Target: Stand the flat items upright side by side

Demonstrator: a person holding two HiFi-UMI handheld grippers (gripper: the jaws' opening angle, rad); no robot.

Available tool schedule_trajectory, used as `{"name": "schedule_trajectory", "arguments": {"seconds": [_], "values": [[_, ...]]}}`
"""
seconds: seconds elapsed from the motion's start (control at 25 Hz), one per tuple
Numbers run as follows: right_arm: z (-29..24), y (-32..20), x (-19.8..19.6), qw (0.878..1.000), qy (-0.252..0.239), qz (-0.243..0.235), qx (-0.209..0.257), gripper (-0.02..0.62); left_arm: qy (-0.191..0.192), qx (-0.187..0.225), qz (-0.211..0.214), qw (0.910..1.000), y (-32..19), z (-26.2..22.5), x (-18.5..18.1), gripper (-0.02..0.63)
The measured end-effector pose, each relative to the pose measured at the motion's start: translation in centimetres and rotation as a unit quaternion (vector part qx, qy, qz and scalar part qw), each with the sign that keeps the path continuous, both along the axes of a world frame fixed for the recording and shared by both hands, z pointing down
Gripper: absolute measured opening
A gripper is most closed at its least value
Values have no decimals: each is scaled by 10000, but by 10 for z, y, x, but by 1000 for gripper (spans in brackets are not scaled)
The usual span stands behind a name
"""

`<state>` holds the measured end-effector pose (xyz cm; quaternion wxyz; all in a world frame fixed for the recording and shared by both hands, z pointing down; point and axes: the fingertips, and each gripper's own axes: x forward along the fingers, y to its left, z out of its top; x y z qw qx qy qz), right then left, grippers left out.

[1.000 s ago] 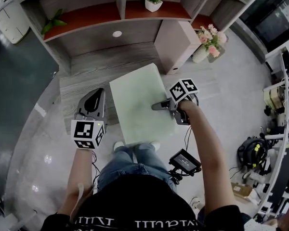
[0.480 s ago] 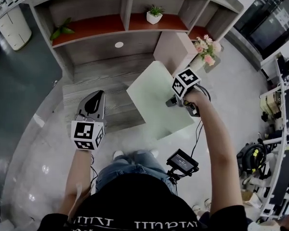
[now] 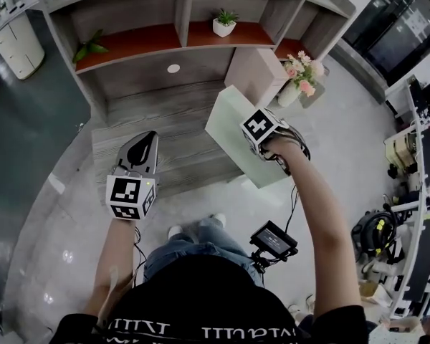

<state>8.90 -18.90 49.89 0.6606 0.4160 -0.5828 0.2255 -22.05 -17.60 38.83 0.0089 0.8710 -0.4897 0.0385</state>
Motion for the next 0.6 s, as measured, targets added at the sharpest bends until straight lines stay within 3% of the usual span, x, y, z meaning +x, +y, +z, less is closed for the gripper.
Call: {"name": "schedule_trajectory", "arguments": {"seconds": [0.28,0.44,0.6], "values": [[-6,-1,-4,9977,-143,-659,-9,373,109,-32,-125,9999,-6,2,15,12],[-19,-11,-13,9941,-505,-943,-165,377,191,-24,-280,9994,-14,0,18,12],[-25,-31,-24,9905,-977,-921,-287,377,264,-46,-477,9985,-19,1,17,12]]}}
